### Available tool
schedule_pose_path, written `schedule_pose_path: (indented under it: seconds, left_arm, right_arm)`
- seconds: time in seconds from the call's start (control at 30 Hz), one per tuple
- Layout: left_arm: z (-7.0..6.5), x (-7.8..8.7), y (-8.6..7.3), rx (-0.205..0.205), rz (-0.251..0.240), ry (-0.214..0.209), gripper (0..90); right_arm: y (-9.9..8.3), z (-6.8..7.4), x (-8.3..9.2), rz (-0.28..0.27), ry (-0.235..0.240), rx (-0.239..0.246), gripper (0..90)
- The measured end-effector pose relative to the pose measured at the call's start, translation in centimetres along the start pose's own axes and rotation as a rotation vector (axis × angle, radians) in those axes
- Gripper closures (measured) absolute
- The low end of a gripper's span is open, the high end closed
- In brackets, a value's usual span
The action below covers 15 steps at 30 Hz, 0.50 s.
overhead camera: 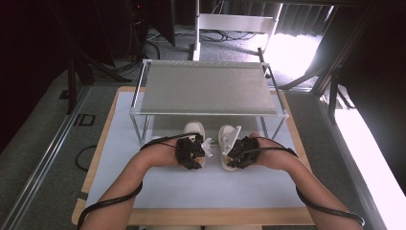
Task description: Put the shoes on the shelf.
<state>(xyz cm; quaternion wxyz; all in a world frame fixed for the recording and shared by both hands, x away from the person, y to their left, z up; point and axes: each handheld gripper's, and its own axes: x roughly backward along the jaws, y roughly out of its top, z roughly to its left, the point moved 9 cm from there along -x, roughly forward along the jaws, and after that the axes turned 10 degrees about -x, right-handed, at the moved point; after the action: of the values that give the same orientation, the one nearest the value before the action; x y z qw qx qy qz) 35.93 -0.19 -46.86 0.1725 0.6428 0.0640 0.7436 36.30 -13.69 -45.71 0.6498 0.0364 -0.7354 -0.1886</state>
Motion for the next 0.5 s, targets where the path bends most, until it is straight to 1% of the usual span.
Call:
schedule_pose_path:
  seconds: [0.03, 0.1, 0.13, 0.17, 0.23, 0.27, 0.3, 0.33, 0.37, 0.43, 0.47, 0.5]
  left_arm:
    - [0.4, -0.1, 0.0, 0.003, -0.016, 0.007, 78.1]
    - [0.7, -0.4, 0.0, -0.027, -0.038, 0.001, 78.4]
    - [0.8, -0.5, 0.0, -0.029, -0.04, -0.005, 78.5]
    - [0.9, -0.7, 0.0, -0.045, -0.047, -0.014, 78.5]
    - [1.4, -1.1, 0.0, -0.046, -0.054, -0.025, 78.5]
    - [1.4, -1.1, 0.0, -0.046, -0.054, -0.025, 78.5]
    - [1.4, -1.1, 0.0, -0.046, -0.054, -0.025, 78.5]
    - [2.5, -2.0, -0.3, -0.051, -0.047, -0.012, 78.6]
    - [2.8, -2.1, -0.3, -0.055, -0.045, -0.012, 78.6]
    - [3.3, -2.4, -0.3, -0.044, -0.057, -0.015, 78.7]
    - [3.3, -2.4, -0.3, -0.044, -0.057, -0.015, 78.7]
    - [3.5, -2.5, -0.3, -0.045, -0.061, -0.018, 78.7]
  right_arm:
    - [0.1, -0.3, 0.0, -0.009, -0.004, -0.011, 73.6]
    - [0.3, -0.9, -0.2, -0.02, -0.028, -0.009, 73.6]
    - [0.4, -1.3, -0.3, -0.026, -0.031, -0.015, 73.6]
    - [0.4, -1.4, -0.4, -0.027, -0.032, -0.016, 73.5]
    - [0.5, -1.8, -0.6, -0.028, -0.023, -0.021, 73.4]
    - [0.5, -1.8, -0.6, -0.028, -0.023, -0.021, 73.4]
    - [0.6, -2.1, -0.9, -0.032, -0.024, -0.028, 73.4]
    - [0.7, -2.6, -1.3, -0.023, -0.031, -0.024, 73.4]
    - [0.9, -2.9, -1.5, -0.025, -0.033, -0.028, 73.5]
    - [1.1, -3.4, -1.8, -0.025, -0.038, -0.032, 73.4]
    - [1.1, -3.4, -1.8, -0.025, -0.038, -0.032, 73.4]
    - [1.4, -3.7, -2.1, -0.024, -0.042, -0.025, 73.4]
